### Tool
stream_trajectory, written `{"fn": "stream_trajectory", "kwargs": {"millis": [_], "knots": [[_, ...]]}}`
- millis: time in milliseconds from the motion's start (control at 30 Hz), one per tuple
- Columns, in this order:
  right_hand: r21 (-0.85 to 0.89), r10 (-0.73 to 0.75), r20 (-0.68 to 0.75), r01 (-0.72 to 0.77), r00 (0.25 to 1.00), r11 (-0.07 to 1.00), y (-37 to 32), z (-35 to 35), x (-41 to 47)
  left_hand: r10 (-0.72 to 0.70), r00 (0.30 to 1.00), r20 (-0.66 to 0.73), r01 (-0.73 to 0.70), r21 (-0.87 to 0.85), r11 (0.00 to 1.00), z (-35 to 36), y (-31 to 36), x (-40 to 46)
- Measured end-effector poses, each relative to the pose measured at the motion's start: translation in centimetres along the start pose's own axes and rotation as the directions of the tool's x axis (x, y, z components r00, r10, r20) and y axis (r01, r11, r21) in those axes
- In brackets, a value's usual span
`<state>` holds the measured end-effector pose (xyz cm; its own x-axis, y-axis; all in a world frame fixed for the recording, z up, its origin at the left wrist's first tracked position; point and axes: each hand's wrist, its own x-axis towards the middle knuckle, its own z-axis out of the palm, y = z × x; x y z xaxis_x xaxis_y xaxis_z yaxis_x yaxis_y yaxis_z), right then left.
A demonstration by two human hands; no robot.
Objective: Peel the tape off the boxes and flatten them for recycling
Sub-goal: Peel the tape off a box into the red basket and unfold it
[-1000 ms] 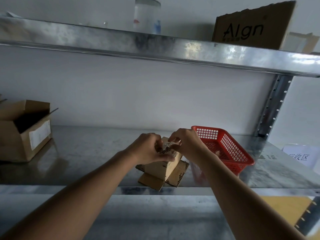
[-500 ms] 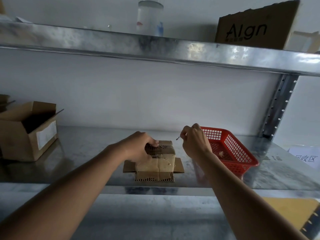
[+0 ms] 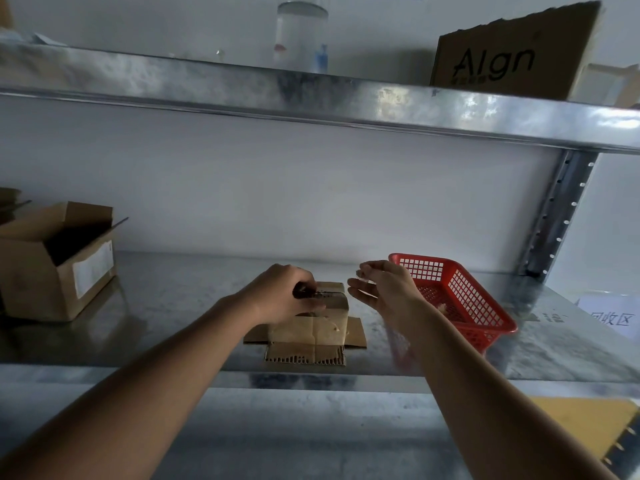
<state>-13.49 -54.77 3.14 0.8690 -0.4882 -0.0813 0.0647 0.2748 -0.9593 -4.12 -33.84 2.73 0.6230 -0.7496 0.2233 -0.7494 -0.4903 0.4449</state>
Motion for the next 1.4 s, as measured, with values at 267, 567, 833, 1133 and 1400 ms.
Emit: {"fn": "stream_trajectory", "kwargs": {"millis": [267,567,833,1133,1400], "knots": [[-0.563,-0.287,0.037,0.258,0.957,0.786,1.7,-1.3,0.2,0.035,0.998,0.058,-0.035,0.005,0.999,-0.2,-1.0,0.6],[-0.570,-0.150,0.082,0.170,0.985,0.804,2.2,-0.7,-0.4,0.033,0.997,0.076,-0.033,-0.006,0.999,0.1,-1.5,1.0],[-0.320,-0.027,0.029,0.035,0.999,0.947,2.8,-0.5,-0.6,-0.001,0.998,0.070,0.007,-0.089,0.996,0.5,-2.2,1.3],[-0.400,-0.150,0.101,0.178,0.984,0.899,3.6,-0.9,-1.0,-0.015,1.000,-0.027,0.009,-0.201,0.980,0.8,-1.8,0.8],[-0.488,-0.177,0.078,0.193,0.981,0.852,4.0,-0.7,-0.6,0.031,0.985,-0.172,-0.043,-0.063,0.997,1.2,-0.8,1.3]]}}
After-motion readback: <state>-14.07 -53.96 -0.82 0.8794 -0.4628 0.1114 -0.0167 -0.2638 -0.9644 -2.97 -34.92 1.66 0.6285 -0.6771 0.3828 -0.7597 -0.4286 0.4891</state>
